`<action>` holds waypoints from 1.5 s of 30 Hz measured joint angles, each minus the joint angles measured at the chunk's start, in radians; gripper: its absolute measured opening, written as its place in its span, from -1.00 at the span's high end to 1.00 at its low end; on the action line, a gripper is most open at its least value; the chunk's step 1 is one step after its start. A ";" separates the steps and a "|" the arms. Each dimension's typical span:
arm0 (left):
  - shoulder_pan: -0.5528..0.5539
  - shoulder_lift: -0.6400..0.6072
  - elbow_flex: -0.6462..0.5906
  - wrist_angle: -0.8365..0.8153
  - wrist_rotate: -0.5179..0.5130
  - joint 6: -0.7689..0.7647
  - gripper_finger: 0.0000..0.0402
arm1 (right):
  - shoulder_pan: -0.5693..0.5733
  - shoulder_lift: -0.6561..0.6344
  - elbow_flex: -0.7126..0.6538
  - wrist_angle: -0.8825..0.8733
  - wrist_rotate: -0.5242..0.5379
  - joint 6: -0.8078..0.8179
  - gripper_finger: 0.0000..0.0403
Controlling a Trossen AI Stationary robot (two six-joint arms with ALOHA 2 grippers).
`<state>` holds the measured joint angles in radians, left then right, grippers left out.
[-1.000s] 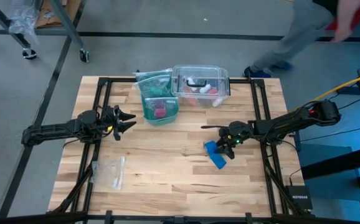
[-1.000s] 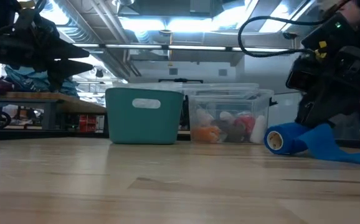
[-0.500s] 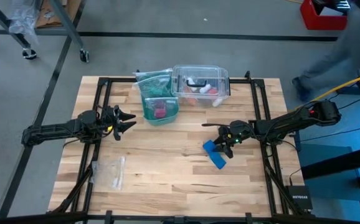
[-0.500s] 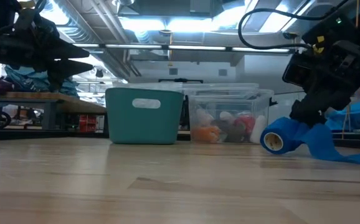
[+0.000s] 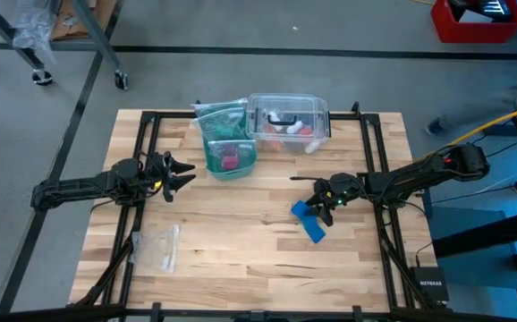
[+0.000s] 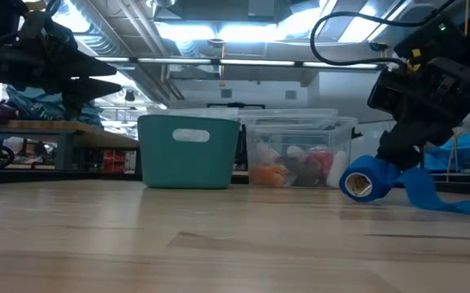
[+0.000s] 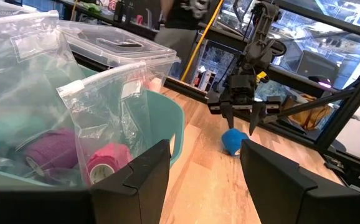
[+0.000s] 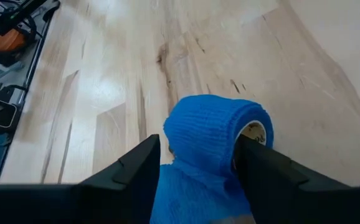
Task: Roll bandage
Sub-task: Roll the blue bandage on itself
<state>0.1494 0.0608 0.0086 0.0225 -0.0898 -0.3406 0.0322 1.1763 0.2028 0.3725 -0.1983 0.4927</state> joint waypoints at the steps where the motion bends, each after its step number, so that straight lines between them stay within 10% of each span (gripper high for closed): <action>1: 0.000 0.000 0.000 0.000 0.000 0.000 0.08 | 0.000 0.000 0.000 0.000 0.000 0.000 0.08; 20: 0.000 0.000 0.000 0.000 0.000 0.026 0.08 | 0.001 0.192 0.000 0.217 -0.024 0.000 0.91; 29: 0.000 0.000 0.000 0.000 0.000 -0.027 0.08 | 0.000 0.197 -0.001 0.437 -0.054 -0.045 0.97; 45: -0.001 0.093 0.000 0.236 -0.001 -0.194 0.08 | 0.000 0.196 0.190 0.627 0.237 -0.432 0.97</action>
<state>0.1487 0.1542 0.0086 0.2582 -0.0910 -0.5345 0.0322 1.3727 0.3924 0.9992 0.0387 0.0609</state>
